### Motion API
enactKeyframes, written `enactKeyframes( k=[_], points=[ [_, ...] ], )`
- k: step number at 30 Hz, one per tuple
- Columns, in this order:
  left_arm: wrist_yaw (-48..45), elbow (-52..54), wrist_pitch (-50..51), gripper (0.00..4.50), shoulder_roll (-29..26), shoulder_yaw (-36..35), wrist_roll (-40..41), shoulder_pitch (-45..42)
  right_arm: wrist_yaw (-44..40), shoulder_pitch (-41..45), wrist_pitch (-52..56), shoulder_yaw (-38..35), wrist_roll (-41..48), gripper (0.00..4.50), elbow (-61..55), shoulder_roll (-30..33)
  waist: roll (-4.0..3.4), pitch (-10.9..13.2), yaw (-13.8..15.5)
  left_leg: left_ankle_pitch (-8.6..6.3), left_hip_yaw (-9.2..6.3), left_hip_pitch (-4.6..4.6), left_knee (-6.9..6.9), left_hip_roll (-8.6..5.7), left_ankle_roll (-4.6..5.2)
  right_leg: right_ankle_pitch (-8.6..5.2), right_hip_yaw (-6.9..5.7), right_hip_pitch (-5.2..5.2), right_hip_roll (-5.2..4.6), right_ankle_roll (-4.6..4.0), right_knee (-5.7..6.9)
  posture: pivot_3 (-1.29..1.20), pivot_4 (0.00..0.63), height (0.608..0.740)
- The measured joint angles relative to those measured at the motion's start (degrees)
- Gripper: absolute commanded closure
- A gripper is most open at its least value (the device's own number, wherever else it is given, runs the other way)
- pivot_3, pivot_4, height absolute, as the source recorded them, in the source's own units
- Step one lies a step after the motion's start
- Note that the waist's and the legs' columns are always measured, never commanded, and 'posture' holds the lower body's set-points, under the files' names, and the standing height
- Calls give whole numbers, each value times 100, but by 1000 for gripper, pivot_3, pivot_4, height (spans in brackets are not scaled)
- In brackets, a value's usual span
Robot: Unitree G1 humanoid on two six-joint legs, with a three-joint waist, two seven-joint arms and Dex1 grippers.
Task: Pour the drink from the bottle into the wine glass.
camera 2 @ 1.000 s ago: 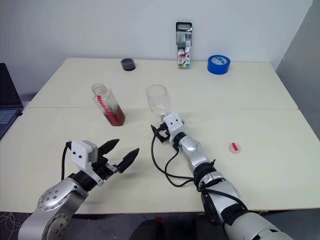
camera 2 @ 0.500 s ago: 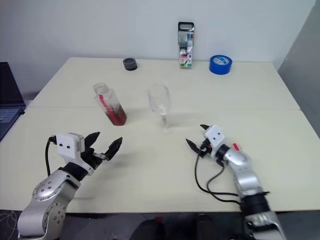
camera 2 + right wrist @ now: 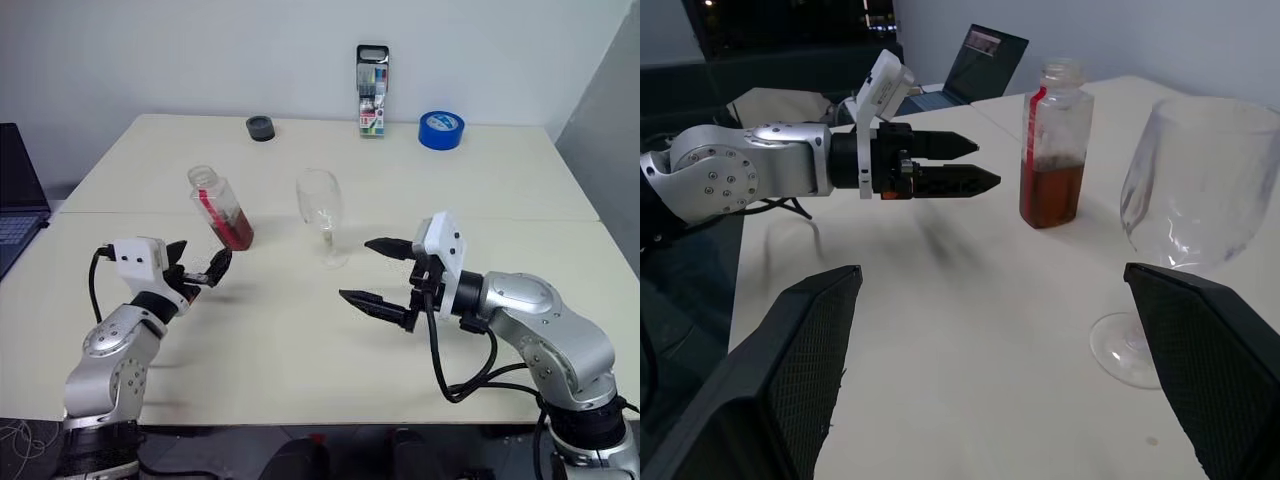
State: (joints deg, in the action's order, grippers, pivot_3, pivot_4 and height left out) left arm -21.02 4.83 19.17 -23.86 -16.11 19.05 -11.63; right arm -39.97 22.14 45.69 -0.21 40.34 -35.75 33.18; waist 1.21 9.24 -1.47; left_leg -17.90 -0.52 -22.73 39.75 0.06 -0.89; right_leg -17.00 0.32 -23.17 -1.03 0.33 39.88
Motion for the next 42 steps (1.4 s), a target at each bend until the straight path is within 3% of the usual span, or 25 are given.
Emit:
enactKeyframes(
  k=[19,36,39,42],
  points=[
    [-427,-2005,-1037,0,-12,243,-406,-1296,384,93,113,-53,171,15,-145,203,0,0,3,1,-17,-11,10,-5,-1,0,-17,-1,-4,0,0,0,150,740],
    [-493,-5066,-2844,0,167,370,-823,-2534,614,169,256,-101,369,15,-225,393,1,0,-2,1,-25,-15,12,-11,-1,0,-29,-2,-9,0,0,0,150,740],
    [-477,-5485,-3159,559,165,370,-884,-2641,648,165,256,-103,374,0,-247,400,2,0,0,1,-27,-17,13,-12,-1,0,-33,-2,-10,0,0,0,150,740],
    [-484,-5723,-3323,1480,163,337,-885,-2786,686,164,256,-131,375,0,-248,400,2,0,1,2,-29,-19,14,-13,-1,0,-36,-2,-12,0,0,0,150,740]
  ],
)
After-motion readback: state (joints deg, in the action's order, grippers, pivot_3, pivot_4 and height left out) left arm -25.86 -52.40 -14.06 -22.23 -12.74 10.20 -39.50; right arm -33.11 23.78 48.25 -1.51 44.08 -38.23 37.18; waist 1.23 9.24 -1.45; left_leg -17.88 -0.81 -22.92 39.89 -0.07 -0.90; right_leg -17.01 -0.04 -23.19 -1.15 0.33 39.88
